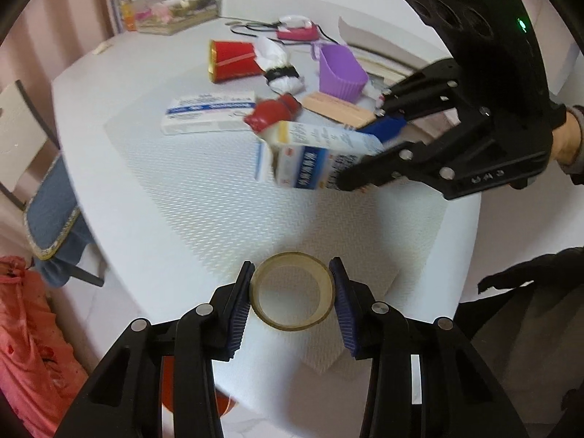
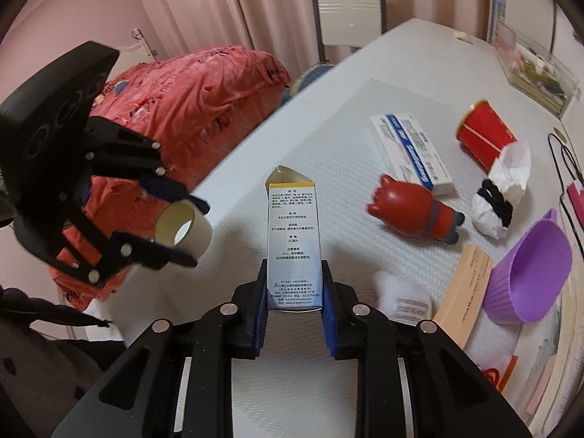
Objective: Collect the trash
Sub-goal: 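Carry both items over the orange bin and open both tools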
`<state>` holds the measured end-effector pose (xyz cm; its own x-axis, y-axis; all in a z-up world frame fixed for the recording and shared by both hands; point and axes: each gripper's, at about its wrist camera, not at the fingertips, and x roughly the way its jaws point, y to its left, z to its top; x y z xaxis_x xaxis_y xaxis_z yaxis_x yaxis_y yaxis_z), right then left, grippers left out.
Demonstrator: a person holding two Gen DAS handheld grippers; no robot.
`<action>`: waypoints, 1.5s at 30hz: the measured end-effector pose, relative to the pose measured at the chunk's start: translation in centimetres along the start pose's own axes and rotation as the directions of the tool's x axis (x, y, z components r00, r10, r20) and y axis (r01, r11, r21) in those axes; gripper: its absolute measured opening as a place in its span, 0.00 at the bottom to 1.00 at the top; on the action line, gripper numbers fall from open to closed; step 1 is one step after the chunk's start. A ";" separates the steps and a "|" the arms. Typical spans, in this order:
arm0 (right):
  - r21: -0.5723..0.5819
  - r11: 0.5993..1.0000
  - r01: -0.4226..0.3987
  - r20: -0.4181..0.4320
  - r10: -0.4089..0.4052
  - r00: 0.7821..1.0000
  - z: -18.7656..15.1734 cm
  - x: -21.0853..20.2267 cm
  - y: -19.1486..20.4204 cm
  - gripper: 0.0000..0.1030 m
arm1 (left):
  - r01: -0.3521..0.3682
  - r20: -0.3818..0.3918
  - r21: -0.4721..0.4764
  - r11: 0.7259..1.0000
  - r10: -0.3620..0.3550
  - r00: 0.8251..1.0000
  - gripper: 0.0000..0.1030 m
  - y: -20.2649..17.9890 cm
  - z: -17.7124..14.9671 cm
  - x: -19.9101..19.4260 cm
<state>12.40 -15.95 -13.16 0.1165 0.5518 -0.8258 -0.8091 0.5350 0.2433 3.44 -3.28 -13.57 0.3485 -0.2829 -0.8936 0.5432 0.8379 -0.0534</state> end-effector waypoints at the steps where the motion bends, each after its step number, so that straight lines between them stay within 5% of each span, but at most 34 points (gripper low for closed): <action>1: -0.005 1.000 -0.013 0.002 0.013 1.000 0.2 -0.3 0.5 0.24 | -0.005 0.002 -0.006 1.000 0.005 1.000 0.42 0.1 -0.3 -0.6; 12: -0.129 0.983 -0.129 -0.017 0.127 0.992 4.2 1.0 8.2 0.24 | -0.122 0.001 -0.123 0.985 0.123 0.992 0.42 4.1 -6.0 -5.9; 23: -0.310 0.914 -0.261 -0.121 0.235 0.964 11.8 10.1 19.0 0.24 | -0.199 -0.059 -0.320 0.926 0.190 0.980 0.42 12.0 -14.9 -8.0; 30: -0.293 0.894 -0.339 -0.188 0.294 0.937 14.8 18.7 24.7 0.24 | -0.190 -0.094 -0.399 0.897 0.166 0.982 0.42 17.4 -18.8 -5.5; 37: -0.263 0.918 -0.299 -0.321 0.209 0.924 15.0 27.5 26.3 0.24 | -0.164 -0.108 -0.453 0.876 0.128 0.986 0.42 21.6 -23.0 -1.5; 45: -0.223 0.932 -0.285 -0.461 0.157 0.873 13.6 37.5 27.3 0.24 | -0.113 -0.109 -0.507 0.855 0.067 0.992 0.42 23.9 -26.5 3.1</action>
<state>2.54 28.01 -30.55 -0.2908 0.2707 -0.9177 -0.9158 0.1990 0.3489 -2.75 28.21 -29.43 0.2986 -0.1738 -0.9384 0.0379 0.9847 -0.1703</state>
